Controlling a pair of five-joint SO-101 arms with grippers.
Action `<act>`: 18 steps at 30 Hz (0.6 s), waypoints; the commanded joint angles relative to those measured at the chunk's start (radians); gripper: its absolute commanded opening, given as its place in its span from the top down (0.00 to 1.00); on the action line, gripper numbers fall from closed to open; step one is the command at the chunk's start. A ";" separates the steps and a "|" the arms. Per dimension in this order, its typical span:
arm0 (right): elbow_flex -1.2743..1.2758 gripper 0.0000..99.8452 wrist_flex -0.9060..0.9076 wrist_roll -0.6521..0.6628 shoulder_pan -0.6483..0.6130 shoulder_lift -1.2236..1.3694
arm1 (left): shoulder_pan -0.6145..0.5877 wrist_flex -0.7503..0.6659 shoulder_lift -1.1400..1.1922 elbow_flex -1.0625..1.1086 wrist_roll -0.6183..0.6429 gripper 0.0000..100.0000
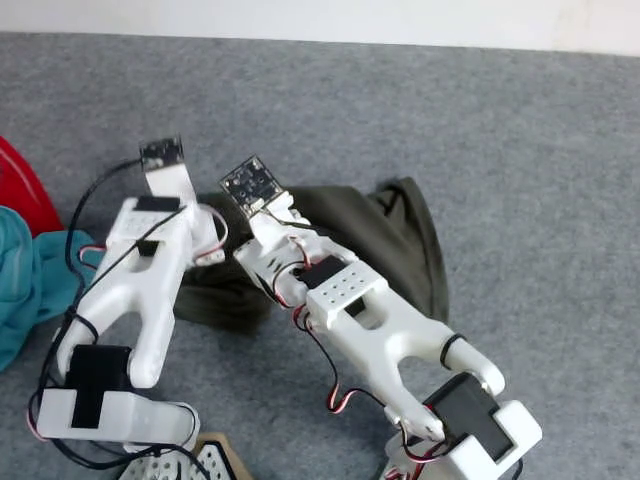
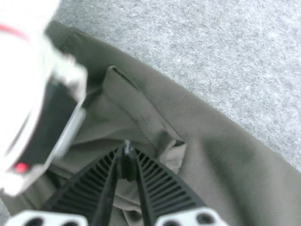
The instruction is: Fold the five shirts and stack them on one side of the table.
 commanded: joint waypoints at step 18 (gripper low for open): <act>-0.101 0.99 -0.140 -0.012 -0.119 0.188 | -0.160 -0.046 -0.016 0.028 0.009 0.95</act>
